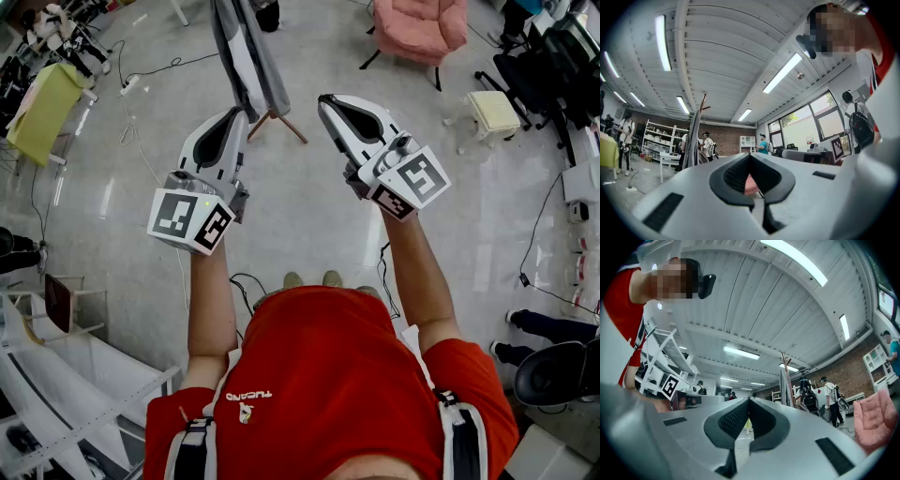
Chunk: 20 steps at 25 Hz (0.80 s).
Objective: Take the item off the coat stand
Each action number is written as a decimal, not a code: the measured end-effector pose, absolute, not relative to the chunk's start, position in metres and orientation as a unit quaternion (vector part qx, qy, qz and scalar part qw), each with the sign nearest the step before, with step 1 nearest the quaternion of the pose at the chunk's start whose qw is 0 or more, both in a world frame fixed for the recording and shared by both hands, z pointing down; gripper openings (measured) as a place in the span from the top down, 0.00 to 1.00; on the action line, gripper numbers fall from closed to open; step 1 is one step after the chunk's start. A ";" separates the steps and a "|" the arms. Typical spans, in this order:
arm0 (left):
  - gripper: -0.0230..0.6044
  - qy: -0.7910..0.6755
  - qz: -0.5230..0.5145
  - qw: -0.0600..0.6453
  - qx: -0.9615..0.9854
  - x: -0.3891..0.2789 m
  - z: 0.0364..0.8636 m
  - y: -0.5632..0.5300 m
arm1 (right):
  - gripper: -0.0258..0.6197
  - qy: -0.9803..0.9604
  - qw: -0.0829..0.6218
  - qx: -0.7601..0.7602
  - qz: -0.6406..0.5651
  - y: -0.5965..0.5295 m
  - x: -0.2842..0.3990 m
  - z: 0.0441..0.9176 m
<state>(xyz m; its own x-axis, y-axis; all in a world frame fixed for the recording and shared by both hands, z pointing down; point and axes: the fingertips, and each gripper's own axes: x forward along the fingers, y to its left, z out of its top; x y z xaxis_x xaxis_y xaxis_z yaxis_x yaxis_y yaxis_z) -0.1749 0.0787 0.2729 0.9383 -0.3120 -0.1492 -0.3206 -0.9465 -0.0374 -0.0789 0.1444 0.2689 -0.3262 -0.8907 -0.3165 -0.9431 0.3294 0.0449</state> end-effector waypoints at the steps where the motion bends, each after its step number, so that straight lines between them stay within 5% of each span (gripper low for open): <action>1: 0.95 0.161 0.070 0.031 -0.984 -0.174 0.273 0.079 | 0.92 0.808 0.122 -0.566 0.110 0.145 -0.079 0.268; 20: 0.95 0.179 0.060 0.048 -0.981 -0.125 0.281 0.100 | 0.92 0.833 0.113 -0.531 0.105 0.167 -0.033 0.285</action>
